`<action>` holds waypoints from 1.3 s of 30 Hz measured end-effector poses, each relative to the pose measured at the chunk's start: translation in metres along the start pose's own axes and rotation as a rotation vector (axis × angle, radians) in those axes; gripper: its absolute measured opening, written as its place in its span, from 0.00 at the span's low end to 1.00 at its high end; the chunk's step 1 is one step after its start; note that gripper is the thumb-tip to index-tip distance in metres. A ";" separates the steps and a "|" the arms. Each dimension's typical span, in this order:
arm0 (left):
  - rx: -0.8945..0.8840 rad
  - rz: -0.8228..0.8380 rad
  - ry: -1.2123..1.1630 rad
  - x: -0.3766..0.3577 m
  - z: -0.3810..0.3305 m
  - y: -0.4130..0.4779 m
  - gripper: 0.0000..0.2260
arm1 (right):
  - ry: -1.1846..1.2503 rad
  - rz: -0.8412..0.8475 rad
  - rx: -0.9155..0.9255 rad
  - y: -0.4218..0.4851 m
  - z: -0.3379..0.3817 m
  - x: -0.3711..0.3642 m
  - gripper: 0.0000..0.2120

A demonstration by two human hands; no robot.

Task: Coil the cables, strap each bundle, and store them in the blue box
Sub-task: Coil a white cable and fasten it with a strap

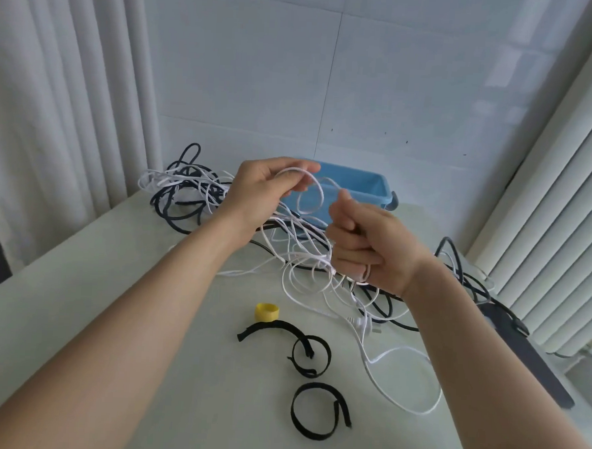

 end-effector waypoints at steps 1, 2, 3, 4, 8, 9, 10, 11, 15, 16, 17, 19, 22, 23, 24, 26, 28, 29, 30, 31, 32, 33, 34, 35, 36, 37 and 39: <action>0.020 0.004 -0.008 0.002 0.004 0.001 0.11 | 0.120 0.005 0.015 0.000 0.004 0.005 0.22; 0.043 0.012 -0.030 0.003 0.007 0.001 0.11 | 0.243 0.035 0.036 0.000 0.008 0.012 0.23; 0.072 0.027 -0.070 0.003 0.010 0.001 0.11 | 0.361 0.086 0.064 0.001 0.011 0.019 0.23; 0.105 0.046 -0.110 0.002 0.011 -0.001 0.10 | 0.474 0.132 0.098 0.002 0.014 0.025 0.23; 0.122 0.209 -0.029 -0.005 0.009 -0.008 0.08 | 0.857 0.048 0.250 -0.003 0.022 0.046 0.23; 0.097 0.258 0.010 -0.006 0.008 -0.010 0.11 | 0.921 -0.011 0.285 -0.005 0.025 0.051 0.23; 0.063 0.295 0.055 -0.006 0.007 -0.011 0.13 | 0.971 -0.070 0.318 -0.008 0.026 0.056 0.22; 0.028 0.323 0.096 -0.008 0.005 -0.012 0.14 | 1.011 -0.125 0.351 -0.011 0.028 0.062 0.21; -0.073 0.420 0.301 -0.009 0.002 -0.012 0.11 | 1.081 -0.376 0.486 -0.022 0.038 0.078 0.15; -0.073 0.451 0.347 -0.009 0.002 -0.012 0.11 | 1.087 -0.456 0.536 -0.025 0.040 0.079 0.14; -0.066 0.470 0.378 -0.008 0.002 -0.012 0.11 | 1.058 -0.527 0.575 -0.028 0.042 0.078 0.13; -0.066 0.469 0.424 -0.007 -0.002 -0.012 0.10 | 0.850 -0.617 0.564 -0.029 0.043 0.076 0.11; -0.127 0.459 0.465 -0.007 -0.010 -0.013 0.05 | 0.322 -0.681 0.352 -0.019 0.034 0.077 0.09; -0.152 0.457 0.457 -0.008 -0.014 -0.014 0.04 | 0.150 -0.671 0.287 -0.017 0.030 0.074 0.10; -0.170 0.450 0.434 -0.009 -0.018 -0.015 0.04 | -0.004 -0.637 0.243 -0.016 0.028 0.070 0.11; -0.179 0.432 0.351 -0.009 -0.022 -0.016 0.03 | -0.199 -0.510 0.192 -0.014 0.023 0.056 0.13; -0.191 0.432 0.264 -0.009 -0.025 -0.017 0.04 | -0.276 -0.342 0.102 -0.013 0.017 0.044 0.15; -0.196 0.430 0.224 -0.009 -0.027 -0.018 0.05 | -0.296 -0.251 0.049 -0.012 0.013 0.037 0.17; -0.196 0.422 0.175 -0.009 -0.028 -0.019 0.06 | -0.309 -0.173 0.005 -0.010 0.010 0.032 0.19; -0.185 0.404 0.128 -0.010 -0.029 -0.020 0.06 | -0.314 -0.109 -0.021 -0.010 0.007 0.027 0.21; -0.163 0.379 0.091 -0.011 -0.028 -0.019 0.05 | -0.308 -0.048 -0.033 -0.009 0.004 0.022 0.24; -0.137 0.346 0.071 -0.012 -0.026 -0.018 0.05 | -0.292 0.011 -0.038 -0.007 0.002 0.018 0.28; -0.110 0.315 0.062 -0.013 -0.025 -0.017 0.06 | -0.267 0.063 -0.039 -0.005 0.000 0.013 0.31; -0.086 0.289 0.058 -0.014 -0.022 -0.015 0.07 | -0.236 0.106 -0.042 -0.004 -0.001 0.009 0.33; -0.065 0.273 0.055 -0.015 -0.020 -0.014 0.08 | -0.204 0.144 -0.049 -0.003 -0.003 0.005 0.34; -0.043 0.266 0.054 -0.016 -0.018 -0.014 0.09 | -0.172 0.186 -0.055 -0.001 -0.004 0.001 0.34; 0.021 0.298 0.026 -0.020 -0.011 -0.014 0.10 | -0.112 0.282 -0.056 -0.002 -0.005 -0.008 0.29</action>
Point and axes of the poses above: each hand's wrist, its own y-axis towards the middle knuckle, its own x-axis out of the back of the hand, z = x × y, the point moved 2 cm from there along y, towards the middle knuckle, and after that the axes turned 4 degrees about y, right-handed, at the moved point
